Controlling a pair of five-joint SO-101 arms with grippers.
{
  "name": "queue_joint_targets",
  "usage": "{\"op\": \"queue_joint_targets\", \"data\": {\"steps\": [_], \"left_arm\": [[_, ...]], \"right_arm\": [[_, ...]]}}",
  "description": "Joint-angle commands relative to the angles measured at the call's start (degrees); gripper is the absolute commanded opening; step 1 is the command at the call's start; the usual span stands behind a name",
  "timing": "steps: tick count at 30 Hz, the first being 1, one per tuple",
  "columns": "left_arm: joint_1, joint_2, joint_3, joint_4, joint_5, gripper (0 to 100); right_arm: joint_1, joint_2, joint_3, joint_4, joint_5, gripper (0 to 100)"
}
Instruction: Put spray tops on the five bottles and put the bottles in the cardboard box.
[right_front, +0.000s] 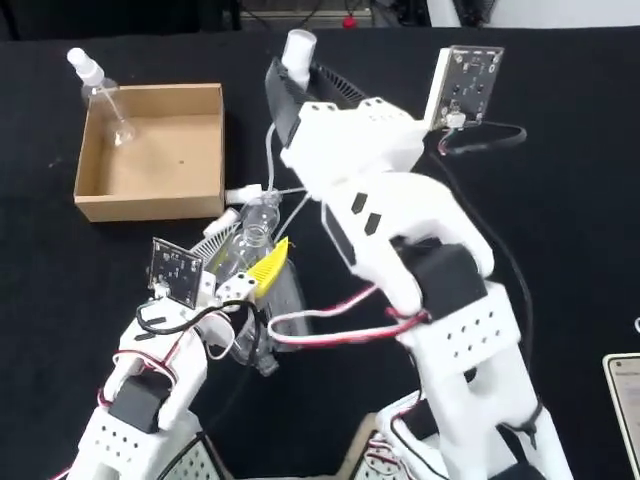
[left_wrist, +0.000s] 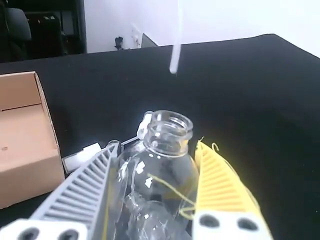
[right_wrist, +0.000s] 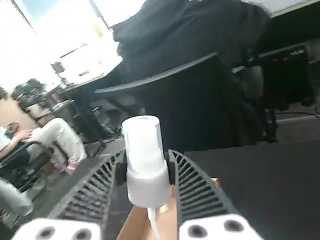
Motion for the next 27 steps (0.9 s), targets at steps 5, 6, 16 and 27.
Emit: {"op": "queue_joint_targets", "data": {"steps": [5,6,16,27], "left_arm": [[-0.6,-0.5,-1.2,-1.1,0.3,8],[-0.6,-0.5,-1.2,-1.1,0.3,8],[-0.1,-0.5,-1.2,-1.0,0.3,8],[-0.4,-0.5,-0.9,-1.1,0.2,8]], "right_arm": [[-3.9,-8.3,0.3,3.3,-0.1,2.1],[-3.9,-8.4,0.7,3.3,-0.1,2.1],[-2.2,-8.6,4.8,1.1,0.0,2.0],[-1.8,-8.6,16.4,-13.2,0.0,1.8]]}}
